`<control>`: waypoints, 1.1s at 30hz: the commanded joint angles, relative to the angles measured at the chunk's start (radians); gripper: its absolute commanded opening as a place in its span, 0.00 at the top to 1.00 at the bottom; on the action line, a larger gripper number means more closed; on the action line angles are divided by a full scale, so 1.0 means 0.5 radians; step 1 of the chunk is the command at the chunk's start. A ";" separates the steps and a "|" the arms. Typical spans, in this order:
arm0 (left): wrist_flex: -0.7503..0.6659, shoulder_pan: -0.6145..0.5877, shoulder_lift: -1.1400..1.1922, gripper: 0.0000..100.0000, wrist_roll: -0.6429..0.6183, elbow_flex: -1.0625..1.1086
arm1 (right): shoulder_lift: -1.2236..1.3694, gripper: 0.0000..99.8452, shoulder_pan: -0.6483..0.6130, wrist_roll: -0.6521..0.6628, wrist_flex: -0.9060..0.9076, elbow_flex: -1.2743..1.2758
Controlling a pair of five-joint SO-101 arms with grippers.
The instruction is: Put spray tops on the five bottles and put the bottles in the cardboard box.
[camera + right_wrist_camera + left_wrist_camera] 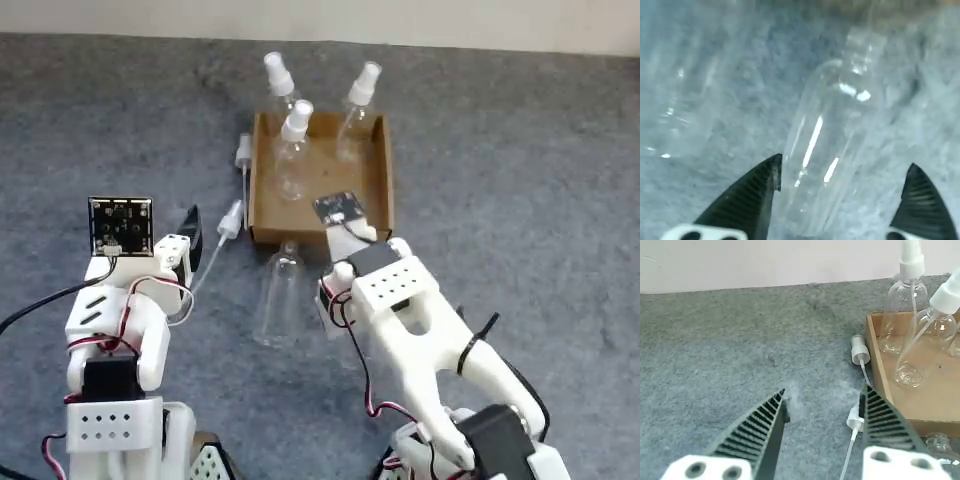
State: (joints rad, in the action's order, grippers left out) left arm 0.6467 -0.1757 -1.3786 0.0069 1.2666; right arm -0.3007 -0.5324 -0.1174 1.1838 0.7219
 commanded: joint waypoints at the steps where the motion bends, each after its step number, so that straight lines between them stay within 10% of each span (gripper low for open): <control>1: -0.049 -0.008 0.008 0.83 0.012 0.017 | 0.014 0.70 -0.020 -0.046 -0.044 0.005; 9: -0.040 -0.020 0.014 0.83 0.117 -0.035 | -0.005 1.00 0.367 0.163 -0.176 0.091; 22: 0.512 0.026 1.640 0.83 0.374 -1.223 | 0.002 1.00 1.545 1.553 -0.186 0.084; 33: 0.813 0.293 2.855 0.82 0.445 -2.205 | 0.020 0.99 1.794 1.866 -0.523 0.087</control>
State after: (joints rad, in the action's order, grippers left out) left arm 1.0180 -0.0867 -0.0913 0.2232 0.3475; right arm -0.2885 0.3376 0.7971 0.9705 0.7710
